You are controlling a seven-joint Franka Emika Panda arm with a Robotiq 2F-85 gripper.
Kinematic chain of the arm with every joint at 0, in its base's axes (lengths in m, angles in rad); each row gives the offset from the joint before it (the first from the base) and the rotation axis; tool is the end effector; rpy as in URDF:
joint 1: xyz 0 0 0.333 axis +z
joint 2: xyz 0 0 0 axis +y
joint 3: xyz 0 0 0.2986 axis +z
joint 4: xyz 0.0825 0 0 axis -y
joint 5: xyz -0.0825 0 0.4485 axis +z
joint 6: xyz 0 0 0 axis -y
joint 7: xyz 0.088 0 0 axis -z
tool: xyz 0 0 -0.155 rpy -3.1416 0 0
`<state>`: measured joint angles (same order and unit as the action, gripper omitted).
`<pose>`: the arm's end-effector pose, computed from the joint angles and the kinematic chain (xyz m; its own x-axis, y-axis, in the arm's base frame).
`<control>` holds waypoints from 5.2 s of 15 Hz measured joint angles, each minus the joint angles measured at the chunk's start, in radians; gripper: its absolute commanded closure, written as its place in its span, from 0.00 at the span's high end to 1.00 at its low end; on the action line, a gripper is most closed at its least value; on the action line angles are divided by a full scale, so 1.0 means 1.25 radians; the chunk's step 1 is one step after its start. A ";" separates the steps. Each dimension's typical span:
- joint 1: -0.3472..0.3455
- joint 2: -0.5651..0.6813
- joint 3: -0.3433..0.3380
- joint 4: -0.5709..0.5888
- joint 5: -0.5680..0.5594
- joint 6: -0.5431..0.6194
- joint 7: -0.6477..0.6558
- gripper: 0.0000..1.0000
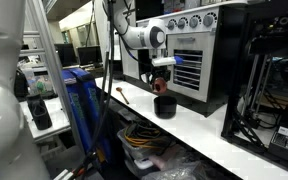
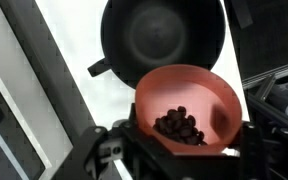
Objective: Pick up the pink cup and pour it's content into the black bowl
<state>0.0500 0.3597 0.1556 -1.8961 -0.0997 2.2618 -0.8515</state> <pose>0.6586 0.1309 0.2119 0.4446 0.8957 -0.0100 0.8956 -0.4443 0.0234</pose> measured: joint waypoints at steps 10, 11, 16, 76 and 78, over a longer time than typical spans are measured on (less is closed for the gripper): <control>-0.015 0.000 -0.006 -0.001 0.013 0.023 -0.003 0.48; -0.017 0.000 -0.006 -0.001 0.020 0.027 -0.004 0.48; -0.020 0.000 -0.004 -0.003 0.048 0.043 -0.011 0.48; -0.089 -0.121 -0.016 -0.179 0.540 0.042 -0.691 0.48; -0.090 -0.127 -0.019 -0.186 0.561 0.042 -0.709 0.48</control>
<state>-0.0619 0.2015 0.1322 -2.1281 0.6016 2.3138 -1.7375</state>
